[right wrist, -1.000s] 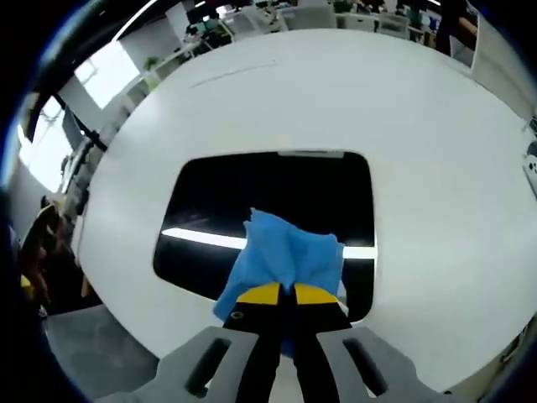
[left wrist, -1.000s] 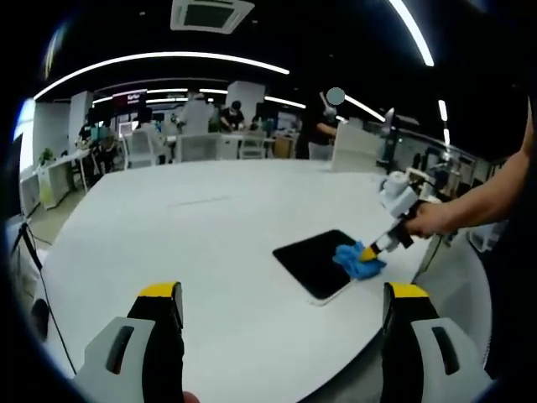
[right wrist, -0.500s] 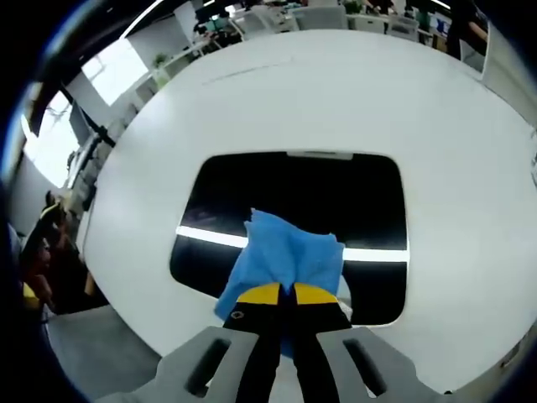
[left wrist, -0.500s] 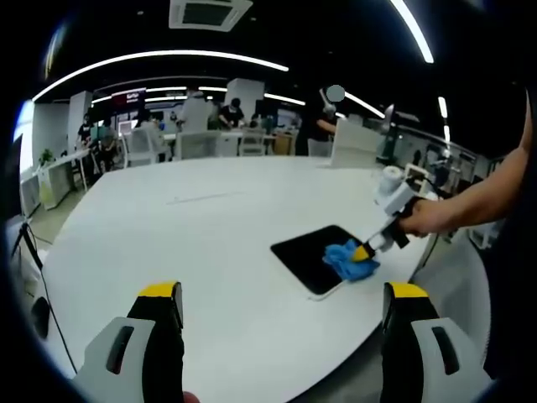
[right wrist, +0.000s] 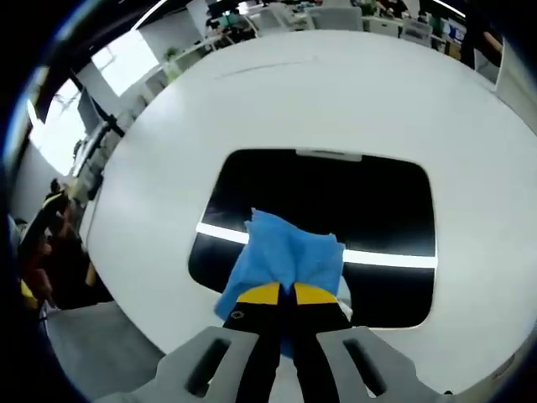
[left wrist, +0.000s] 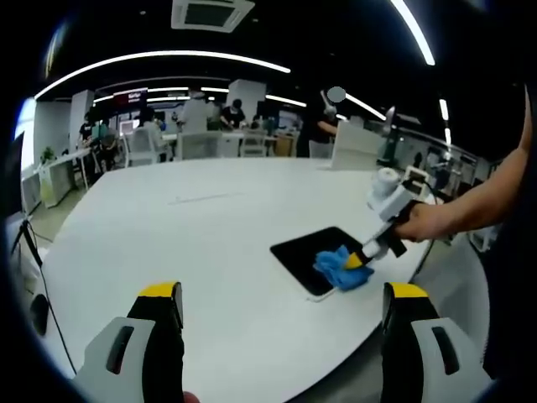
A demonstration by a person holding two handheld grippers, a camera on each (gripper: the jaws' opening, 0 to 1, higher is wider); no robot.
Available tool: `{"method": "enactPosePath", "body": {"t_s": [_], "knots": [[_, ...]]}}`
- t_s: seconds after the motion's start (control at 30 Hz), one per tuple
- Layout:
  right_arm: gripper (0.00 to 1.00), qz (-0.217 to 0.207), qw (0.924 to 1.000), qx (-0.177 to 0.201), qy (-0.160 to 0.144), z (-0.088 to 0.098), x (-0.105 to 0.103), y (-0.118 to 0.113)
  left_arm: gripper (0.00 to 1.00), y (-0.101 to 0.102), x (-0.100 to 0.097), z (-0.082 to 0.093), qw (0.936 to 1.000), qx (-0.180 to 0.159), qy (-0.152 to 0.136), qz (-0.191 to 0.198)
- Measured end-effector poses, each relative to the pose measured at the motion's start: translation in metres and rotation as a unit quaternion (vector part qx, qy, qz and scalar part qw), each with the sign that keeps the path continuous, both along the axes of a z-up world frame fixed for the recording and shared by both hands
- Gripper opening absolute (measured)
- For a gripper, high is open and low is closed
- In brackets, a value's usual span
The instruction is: Wipe the mirror surface with the cleaning cloth until all visible marks leave the cleaned area.
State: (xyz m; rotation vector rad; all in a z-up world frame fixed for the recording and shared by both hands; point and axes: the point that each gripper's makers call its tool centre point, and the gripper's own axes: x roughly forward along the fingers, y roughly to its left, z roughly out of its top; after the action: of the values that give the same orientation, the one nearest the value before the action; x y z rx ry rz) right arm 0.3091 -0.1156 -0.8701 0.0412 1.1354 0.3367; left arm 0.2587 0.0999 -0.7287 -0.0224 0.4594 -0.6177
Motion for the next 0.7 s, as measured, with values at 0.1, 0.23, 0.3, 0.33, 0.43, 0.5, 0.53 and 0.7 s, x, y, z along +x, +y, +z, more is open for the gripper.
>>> {"method": "enactPosePath", "body": {"t_s": [0.1,0.23,0.3,0.33,0.43,0.5,0.53,0.7], "knots": [[0.00,0.002,1.0000,0.001,0.000,0.000,0.000,0.004,0.99,0.001,0.000,0.000,1.0000,0.001,0.000,-0.001],[0.00,0.006,1.0000,0.001,-0.001,0.000,0.001,0.009,0.99,0.003,0.000,-0.001,1.0000,0.000,0.001,0.001],[0.00,0.006,1.0000,0.002,-0.001,0.000,0.001,0.010,0.99,0.004,0.000,-0.002,1.0000,0.000,0.001,0.000],[0.00,0.006,1.0000,0.003,-0.001,0.000,0.001,0.010,0.99,0.004,0.000,-0.002,1.0000,0.001,0.002,0.000],[0.00,0.006,1.0000,0.004,-0.001,0.000,0.001,0.013,0.99,0.005,0.000,-0.002,1.0000,0.000,0.001,-0.001],[0.00,0.006,1.0000,0.005,-0.003,0.000,0.002,0.014,0.99,0.005,0.001,-0.002,1.0000,0.003,0.001,-0.001],[0.00,0.005,1.0000,0.006,-0.003,0.000,0.002,0.015,0.99,0.005,0.001,-0.001,1.0000,0.003,0.000,-0.001],[0.00,0.006,0.9999,0.008,-0.002,0.001,0.002,0.019,0.99,0.007,0.002,0.002,1.0000,-0.001,-0.003,0.002]]}}
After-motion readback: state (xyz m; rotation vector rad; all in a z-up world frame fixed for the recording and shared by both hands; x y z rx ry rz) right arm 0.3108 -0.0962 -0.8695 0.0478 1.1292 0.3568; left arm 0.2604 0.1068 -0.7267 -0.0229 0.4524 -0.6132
